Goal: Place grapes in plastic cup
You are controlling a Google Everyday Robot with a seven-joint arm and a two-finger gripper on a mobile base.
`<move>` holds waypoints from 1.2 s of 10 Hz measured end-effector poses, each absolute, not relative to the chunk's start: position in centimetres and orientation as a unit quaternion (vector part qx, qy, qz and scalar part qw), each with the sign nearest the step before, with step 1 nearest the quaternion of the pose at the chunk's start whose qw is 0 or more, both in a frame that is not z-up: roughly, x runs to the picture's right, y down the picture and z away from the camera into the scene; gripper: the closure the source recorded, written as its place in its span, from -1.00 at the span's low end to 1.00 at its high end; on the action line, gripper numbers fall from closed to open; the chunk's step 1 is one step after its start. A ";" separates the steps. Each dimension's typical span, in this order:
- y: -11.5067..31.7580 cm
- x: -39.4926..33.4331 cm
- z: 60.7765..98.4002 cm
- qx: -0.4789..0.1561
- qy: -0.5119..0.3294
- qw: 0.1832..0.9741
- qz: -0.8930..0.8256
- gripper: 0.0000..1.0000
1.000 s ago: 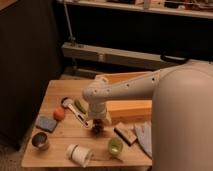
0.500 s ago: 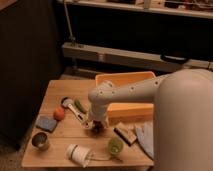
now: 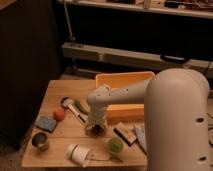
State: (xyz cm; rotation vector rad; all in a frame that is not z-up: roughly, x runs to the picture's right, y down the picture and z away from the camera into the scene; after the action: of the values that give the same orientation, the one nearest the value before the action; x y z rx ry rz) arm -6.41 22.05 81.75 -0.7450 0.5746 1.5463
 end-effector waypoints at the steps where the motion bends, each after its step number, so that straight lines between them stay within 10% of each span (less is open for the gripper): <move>1: 22.1 -6.6 81.8 -0.322 0.254 0.619 0.670 0.11; 6: 20.2 -6.7 80.5 -0.313 0.248 0.615 0.679 1.00; 12: 11.9 -4.5 70.8 -0.307 0.176 0.613 0.707 1.00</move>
State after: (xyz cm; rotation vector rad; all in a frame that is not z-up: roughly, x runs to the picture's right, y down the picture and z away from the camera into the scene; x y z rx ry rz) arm -4.51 11.94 70.76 -0.7074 0.4058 1.6301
